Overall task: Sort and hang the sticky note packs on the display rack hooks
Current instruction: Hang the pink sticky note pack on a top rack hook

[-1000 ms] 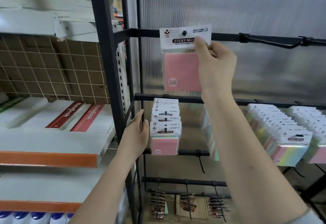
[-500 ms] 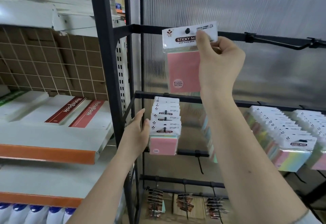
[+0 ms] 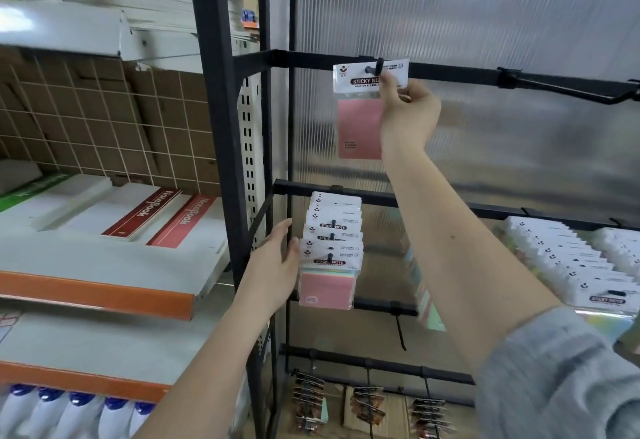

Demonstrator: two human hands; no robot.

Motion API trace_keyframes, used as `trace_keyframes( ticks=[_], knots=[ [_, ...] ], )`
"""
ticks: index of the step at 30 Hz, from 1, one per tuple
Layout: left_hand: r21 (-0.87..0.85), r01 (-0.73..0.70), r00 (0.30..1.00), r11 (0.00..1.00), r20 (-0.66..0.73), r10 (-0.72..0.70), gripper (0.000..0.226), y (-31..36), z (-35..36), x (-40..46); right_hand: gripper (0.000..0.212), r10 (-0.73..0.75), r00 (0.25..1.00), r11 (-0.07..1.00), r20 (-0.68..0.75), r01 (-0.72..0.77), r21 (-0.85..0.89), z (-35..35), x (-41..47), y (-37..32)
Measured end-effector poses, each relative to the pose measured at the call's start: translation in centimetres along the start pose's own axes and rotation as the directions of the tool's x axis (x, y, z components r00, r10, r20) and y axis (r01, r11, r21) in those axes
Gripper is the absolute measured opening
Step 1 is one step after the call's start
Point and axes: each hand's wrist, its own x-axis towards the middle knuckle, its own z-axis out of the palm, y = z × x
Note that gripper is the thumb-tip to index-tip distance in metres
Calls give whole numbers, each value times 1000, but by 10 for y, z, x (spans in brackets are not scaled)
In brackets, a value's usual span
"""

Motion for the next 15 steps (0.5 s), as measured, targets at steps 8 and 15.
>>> trace_keyframes(
  ticks=[8, 15],
  knots=[
    [-24, 35, 999, 999, 7, -35, 45, -2, 4, 2, 43, 43, 999, 996, 21, -41, -74, 18, 29, 8],
    [-31, 49, 999, 998, -20, -49, 42, -5, 3, 2, 50, 98, 995, 990, -22, -99, -98, 29, 45, 8]
  ],
)
